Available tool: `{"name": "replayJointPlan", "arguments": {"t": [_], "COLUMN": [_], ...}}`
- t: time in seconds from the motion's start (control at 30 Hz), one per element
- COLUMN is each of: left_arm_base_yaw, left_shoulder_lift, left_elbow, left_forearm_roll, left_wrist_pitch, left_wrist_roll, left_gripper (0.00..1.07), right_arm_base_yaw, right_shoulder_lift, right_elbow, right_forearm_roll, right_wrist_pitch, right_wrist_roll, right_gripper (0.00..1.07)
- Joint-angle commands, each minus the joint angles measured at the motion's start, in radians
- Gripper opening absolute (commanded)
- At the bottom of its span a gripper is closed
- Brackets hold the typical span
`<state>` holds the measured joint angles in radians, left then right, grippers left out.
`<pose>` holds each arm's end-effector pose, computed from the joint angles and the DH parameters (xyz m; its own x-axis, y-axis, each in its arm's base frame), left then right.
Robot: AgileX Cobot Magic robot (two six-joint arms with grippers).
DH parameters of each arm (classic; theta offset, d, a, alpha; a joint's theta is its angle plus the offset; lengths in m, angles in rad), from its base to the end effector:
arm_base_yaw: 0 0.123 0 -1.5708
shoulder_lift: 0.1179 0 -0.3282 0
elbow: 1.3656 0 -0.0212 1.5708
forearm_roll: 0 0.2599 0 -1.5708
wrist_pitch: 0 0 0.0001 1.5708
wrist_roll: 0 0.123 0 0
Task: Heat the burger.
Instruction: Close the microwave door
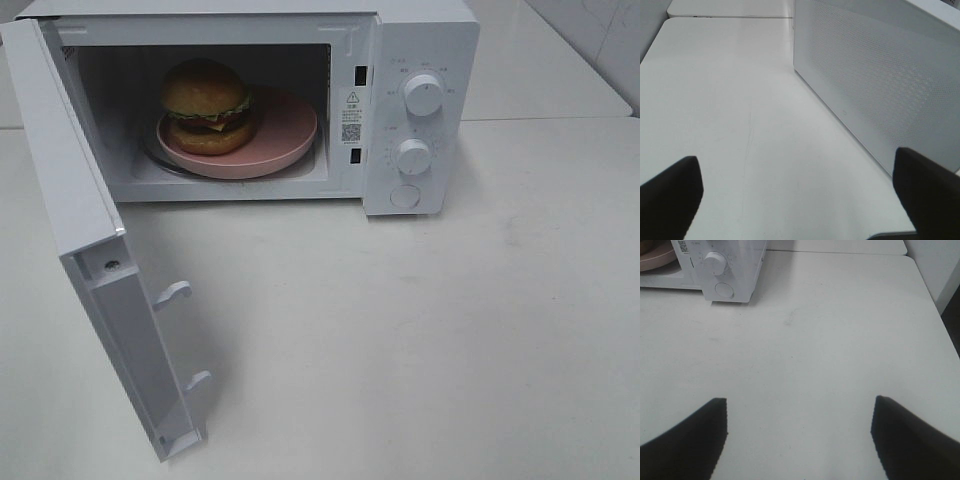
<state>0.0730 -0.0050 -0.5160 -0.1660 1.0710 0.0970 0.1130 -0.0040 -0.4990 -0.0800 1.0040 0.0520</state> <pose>-0.0144 -0.0189 0.2721 -0.4389 -0.0154 -0.8984 0.0651 0.9967 -0.0488 -0.0086 -0.0093 0.2733 -0.3986 -0.0362 -0.9164 -0.0475 0.9987 -0.0188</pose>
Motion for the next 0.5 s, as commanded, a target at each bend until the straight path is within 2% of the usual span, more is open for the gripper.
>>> {"name": "replayJointPlan", "arguments": {"t": [0.03, 0.5], "left_arm_base_yaw": [0.001, 0.001], "left_shoulder_lift": [-0.018, -0.018], "left_elbow": [0.001, 0.001], "left_forearm_roll": [0.0, 0.0], "left_wrist_pitch": [0.001, 0.001], "left_wrist_roll": [-0.006, -0.006], "left_gripper": [0.98, 0.98], "right_arm_base_yaw": [-0.007, -0.007], "right_shoulder_lift": [-0.027, -0.027], "right_elbow": [0.002, 0.002], "right_forearm_roll": [0.004, 0.004], "right_wrist_pitch": [-0.007, -0.007], "right_wrist_roll": [-0.007, -0.007], "right_gripper": [0.76, 0.76]}}
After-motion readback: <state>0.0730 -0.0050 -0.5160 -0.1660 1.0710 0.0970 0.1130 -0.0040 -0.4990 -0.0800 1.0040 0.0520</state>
